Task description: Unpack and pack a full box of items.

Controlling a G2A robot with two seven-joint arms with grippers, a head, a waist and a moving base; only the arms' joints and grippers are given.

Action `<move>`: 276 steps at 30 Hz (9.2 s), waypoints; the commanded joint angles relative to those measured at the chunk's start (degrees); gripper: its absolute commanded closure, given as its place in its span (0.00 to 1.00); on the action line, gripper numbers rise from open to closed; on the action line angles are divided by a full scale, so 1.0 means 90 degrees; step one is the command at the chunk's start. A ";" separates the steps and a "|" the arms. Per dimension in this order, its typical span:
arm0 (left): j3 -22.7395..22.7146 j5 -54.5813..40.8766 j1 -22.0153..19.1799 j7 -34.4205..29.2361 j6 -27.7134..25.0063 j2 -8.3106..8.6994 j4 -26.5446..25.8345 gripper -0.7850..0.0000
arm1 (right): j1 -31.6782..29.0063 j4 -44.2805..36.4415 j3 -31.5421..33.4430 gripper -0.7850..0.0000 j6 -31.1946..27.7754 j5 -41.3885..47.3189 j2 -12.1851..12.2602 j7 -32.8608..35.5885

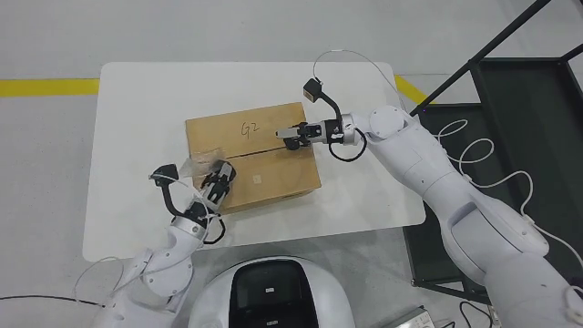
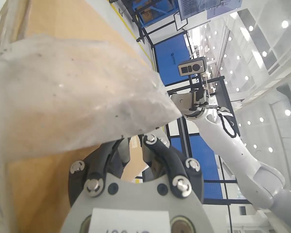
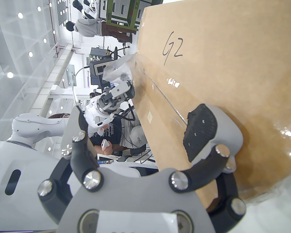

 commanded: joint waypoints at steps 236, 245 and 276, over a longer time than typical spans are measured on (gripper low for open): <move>-0.2521 -0.5998 0.0059 -0.3923 -0.1107 0.0503 0.1217 0.00 | 0.0000 0.0000 0.0000 0.00 0.0000 0.0000 0.0000 0.0000; -0.2445 -0.6426 -0.0160 -0.3817 -0.0612 0.0476 0.1092 0.00 | 0.0000 0.0000 0.0000 0.00 0.0000 0.0000 0.0000 0.0000; -0.1644 -0.6882 -0.0759 -0.1352 -0.0690 0.0134 0.2534 0.00 | 0.0000 0.0000 0.0000 0.00 0.0000 0.0000 0.0000 0.0000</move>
